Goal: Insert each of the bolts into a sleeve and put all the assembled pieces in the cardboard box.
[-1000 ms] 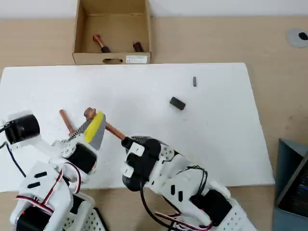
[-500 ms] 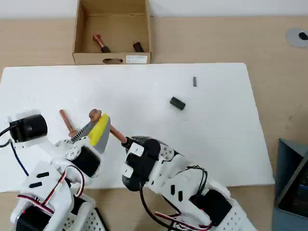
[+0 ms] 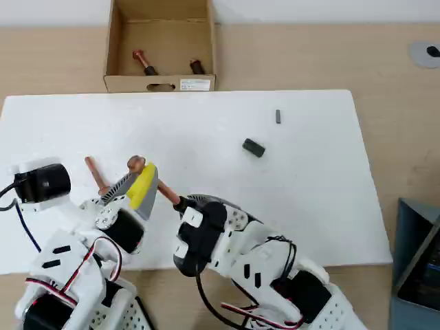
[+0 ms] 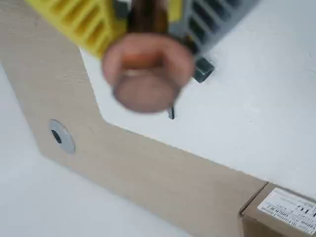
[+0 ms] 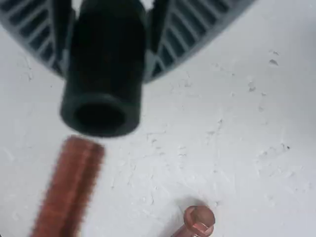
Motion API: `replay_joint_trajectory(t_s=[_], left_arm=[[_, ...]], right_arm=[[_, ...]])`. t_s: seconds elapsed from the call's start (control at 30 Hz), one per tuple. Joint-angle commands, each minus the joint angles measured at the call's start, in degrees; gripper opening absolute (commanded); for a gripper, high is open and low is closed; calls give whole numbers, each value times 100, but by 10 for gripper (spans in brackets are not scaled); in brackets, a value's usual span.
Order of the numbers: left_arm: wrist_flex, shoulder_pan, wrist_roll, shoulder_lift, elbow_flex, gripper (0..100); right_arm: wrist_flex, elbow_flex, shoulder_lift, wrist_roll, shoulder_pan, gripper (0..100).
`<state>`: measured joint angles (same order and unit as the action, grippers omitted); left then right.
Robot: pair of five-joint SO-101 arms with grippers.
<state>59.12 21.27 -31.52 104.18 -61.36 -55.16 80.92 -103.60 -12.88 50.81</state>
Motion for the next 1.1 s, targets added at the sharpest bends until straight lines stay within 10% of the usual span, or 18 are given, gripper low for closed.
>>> replay_joint_trajectory(t_s=[0.0,1.07], left_arm=[[9,26,53,22,-44,1],[747,826,53,31,-229,1]], right_arm=[[149,-198,-787,-53,40,9],[149,-163,-787,-26,31,9]])
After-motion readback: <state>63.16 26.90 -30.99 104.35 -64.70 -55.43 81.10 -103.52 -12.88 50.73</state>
